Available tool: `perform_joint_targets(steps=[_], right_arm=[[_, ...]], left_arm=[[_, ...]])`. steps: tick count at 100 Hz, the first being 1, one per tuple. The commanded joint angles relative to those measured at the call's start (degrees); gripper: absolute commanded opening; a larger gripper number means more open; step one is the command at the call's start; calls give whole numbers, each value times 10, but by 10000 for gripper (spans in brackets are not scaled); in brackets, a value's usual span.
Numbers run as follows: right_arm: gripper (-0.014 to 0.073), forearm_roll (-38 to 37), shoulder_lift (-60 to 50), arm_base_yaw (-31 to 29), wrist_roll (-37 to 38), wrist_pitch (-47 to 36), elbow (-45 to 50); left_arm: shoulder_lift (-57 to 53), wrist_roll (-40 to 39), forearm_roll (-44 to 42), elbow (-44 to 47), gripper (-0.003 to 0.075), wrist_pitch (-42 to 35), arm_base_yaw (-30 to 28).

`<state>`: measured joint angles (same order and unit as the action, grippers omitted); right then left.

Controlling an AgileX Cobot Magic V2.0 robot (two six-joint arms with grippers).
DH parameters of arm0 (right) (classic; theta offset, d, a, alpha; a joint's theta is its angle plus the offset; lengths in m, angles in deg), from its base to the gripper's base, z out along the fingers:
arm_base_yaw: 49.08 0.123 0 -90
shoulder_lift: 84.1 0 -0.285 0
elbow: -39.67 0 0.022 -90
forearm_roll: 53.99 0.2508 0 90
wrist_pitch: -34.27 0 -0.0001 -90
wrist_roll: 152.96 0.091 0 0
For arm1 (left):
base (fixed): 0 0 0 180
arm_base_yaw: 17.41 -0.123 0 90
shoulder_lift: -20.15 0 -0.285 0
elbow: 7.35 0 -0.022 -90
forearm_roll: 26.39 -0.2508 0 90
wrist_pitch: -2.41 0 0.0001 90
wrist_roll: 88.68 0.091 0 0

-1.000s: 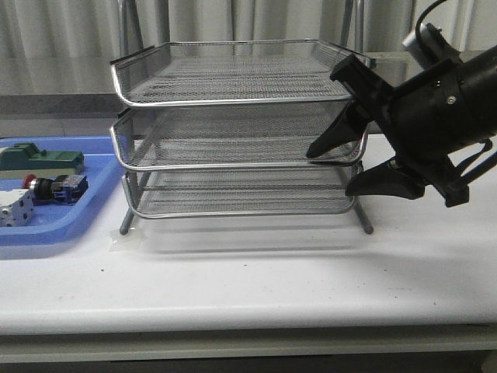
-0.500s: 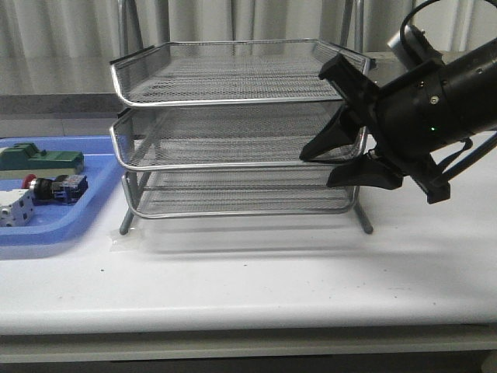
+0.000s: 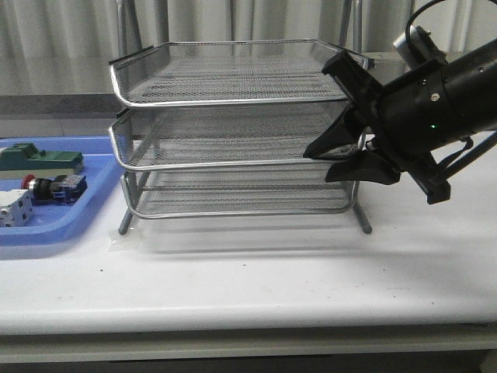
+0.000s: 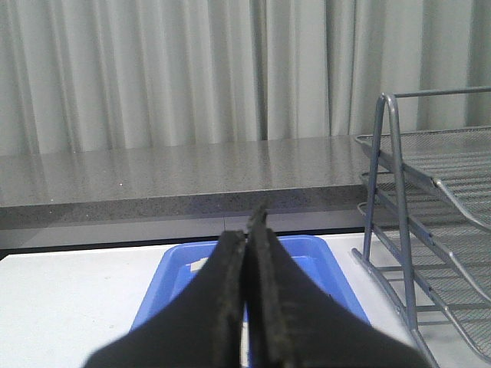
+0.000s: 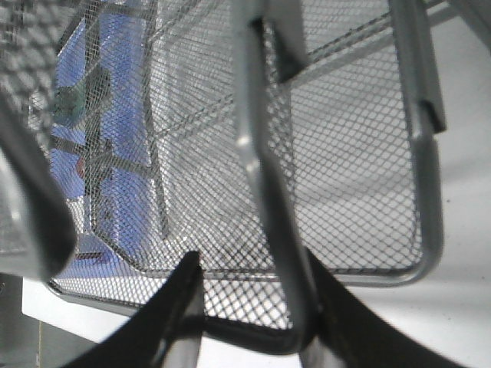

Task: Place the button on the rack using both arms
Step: 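Grip the middle mesh tray and pull it out toward the robot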

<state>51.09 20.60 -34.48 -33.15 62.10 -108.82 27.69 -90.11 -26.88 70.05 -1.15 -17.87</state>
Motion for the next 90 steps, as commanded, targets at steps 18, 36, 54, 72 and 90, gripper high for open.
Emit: perform_joint_targets(steps=[18,36,54,72,90], right_arm=[[35,8,-22,1,-40,67,32],[35,8,-26,1,-75,106,74],[35,8,-51,1,-97,107,130],[35,8,-98,1,-106,107,187],[39,7,-137,1,-112,107,218]], left_arm=[[-19,-6,5,19,-20,-47,-2],[-19,-6,5,19,-20,-47,-2],[-19,-6,5,19,-20,-47,-2],[-19,-6,5,19,-20,-47,-2],[-19,-6,5,19,-20,-47,-2]])
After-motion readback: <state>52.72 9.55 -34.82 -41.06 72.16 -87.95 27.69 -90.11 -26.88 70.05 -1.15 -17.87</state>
